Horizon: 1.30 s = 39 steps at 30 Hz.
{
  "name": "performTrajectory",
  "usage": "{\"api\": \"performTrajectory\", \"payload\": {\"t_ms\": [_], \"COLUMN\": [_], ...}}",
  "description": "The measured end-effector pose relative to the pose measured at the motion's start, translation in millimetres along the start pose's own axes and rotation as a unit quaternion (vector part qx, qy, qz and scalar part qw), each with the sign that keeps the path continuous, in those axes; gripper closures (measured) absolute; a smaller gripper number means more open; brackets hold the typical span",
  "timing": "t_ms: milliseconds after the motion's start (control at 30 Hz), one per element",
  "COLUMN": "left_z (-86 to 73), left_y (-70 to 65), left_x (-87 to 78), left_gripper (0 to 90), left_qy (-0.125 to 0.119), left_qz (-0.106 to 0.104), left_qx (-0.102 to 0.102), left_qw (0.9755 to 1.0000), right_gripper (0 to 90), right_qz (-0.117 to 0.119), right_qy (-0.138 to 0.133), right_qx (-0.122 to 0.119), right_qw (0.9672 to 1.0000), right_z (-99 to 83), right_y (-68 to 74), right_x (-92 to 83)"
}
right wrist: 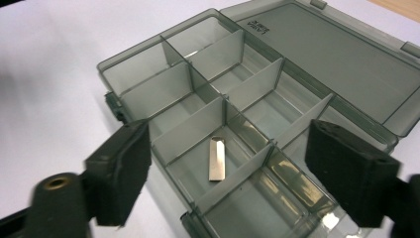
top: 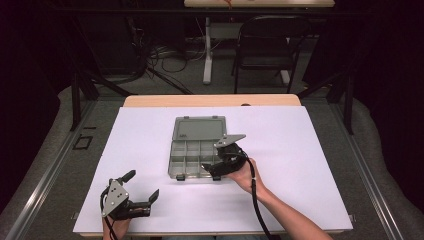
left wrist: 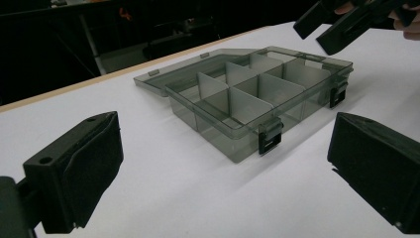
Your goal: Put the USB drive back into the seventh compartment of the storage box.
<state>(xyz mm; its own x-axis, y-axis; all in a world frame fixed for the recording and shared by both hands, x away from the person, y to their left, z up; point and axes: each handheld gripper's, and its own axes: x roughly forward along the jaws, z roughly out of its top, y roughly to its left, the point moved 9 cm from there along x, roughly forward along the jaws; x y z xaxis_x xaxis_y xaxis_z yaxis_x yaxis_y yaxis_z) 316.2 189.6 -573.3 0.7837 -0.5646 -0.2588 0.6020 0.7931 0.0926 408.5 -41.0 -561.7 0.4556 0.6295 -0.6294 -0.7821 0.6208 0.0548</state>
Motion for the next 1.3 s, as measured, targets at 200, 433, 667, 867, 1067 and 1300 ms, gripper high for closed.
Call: {"api": "performTrajectory", "payload": {"t_ms": [200, 433, 667, 867, 1067, 1300], "left_z": [-0.1, -0.2, -0.5, -0.5, -0.5, -0.6], "left_y": [-0.8, -1.2, -1.8, -2.0, -1.8, -2.0], "left_x": [0.3, 0.2, 0.9, 0.9, 0.7, 0.8], "left_gripper": [0.9, 1.0, 1.1, 1.1, 1.2, 1.3], "left_qy": [0.003, 0.004, 0.004, 0.005, 0.006, 0.006], "left_qz": [-0.001, -0.002, -0.003, -0.003, -0.003, -0.003], "left_qx": [0.002, 0.003, 0.001, 0.002, 0.002, 0.002], "left_qw": [1.0, 1.0, 1.0, 1.0, 1.0, 1.0], "right_gripper": [8.6, 3.0, 0.7, 0.6, 0.7, 0.7], "right_qz": [0.015, 0.019, 0.022, 0.019, 0.015, 0.009], "right_qy": [-0.009, -0.021, -0.033, -0.043, -0.049, -0.054], "right_qx": [-0.01, -0.012, -0.015, -0.019, -0.022, -0.03], "right_qw": [0.9998, 0.9995, 0.9991, 0.9987, 0.9984, 0.998], "right_z": [-2.0, -8.2, -15.5, -22.5, -30.3, -42.0], "right_y": [-0.1, -5.0, -10.1, -13.0, -14.7, -14.7], "right_x": [-14.0, -32.9, -51.7, -63.7, -74.4, -85.9]}}
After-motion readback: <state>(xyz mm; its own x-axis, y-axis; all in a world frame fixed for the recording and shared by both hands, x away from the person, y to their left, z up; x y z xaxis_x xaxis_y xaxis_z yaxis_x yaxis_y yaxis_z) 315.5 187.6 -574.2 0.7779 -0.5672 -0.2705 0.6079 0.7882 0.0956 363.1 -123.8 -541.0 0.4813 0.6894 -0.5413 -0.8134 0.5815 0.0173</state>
